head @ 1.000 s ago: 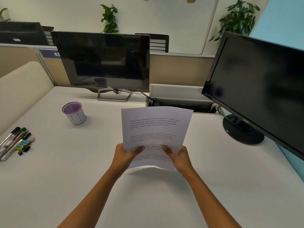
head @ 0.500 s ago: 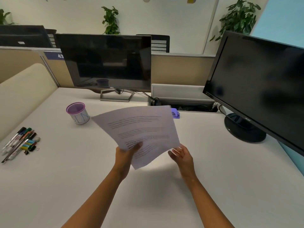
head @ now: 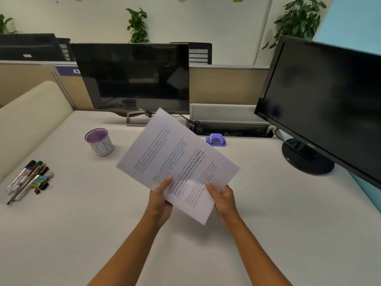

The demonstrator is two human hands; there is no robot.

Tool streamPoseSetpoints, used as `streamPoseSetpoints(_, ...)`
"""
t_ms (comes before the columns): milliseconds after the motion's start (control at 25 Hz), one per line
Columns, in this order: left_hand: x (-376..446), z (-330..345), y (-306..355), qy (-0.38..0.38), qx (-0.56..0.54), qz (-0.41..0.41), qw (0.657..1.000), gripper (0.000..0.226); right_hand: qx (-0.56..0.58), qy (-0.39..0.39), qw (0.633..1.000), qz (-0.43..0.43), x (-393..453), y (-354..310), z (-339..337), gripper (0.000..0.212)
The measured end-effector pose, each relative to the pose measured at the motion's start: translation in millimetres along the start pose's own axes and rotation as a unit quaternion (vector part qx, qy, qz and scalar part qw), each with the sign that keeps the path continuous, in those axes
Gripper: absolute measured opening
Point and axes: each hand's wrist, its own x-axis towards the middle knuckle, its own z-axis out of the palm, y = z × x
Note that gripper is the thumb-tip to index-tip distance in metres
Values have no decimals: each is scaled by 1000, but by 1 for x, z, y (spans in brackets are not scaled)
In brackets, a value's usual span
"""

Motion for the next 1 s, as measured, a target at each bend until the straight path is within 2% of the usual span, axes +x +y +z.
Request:
streamPoseSetpoints(40,3,-8,11,9,-40,-19,999,48,-20,10,1000,5,0,-1,-10,22)
streamPoseSetpoints(120,8,-32,37,-1,-121,-74,990,75,-56,18,998,18,-2,-6,-31,21)
streamPoseSetpoints(200,12,-56,62,-38,-144,-119,982,92,-95,0,995,27,-4,-14,-48,23)
streamPoseSetpoints(280,19,-76,76,-67,-62,-182,979,95,-124,-33,991,41,-4,-23,-58,23)
streamPoseSetpoints(360,27,-79,82,-83,100,-231,964,86,-145,-55,987,50,-2,-30,-60,24)
streamPoseSetpoints(440,30,-71,80,-88,294,-208,929,70,-168,-51,984,40,0,-35,-55,26)
streamPoseSetpoints(520,31,-66,73,-91,396,-142,903,59,-181,-20,983,14,2,-37,-48,26)
streamPoseSetpoints(640,28,-57,63,-53,367,-33,928,44,-165,45,984,-43,6,-39,-37,20)
streamPoseSetpoints(760,26,-45,55,-19,344,61,937,30,-164,66,980,-87,8,-42,-30,25)
streamPoseSetpoints(880,24,-41,48,-4,328,84,941,25,-164,80,979,-85,9,-39,-31,29)
streamPoseSetpoints(1000,19,-50,36,28,307,62,949,35,-158,77,982,-65,6,-30,-35,25)
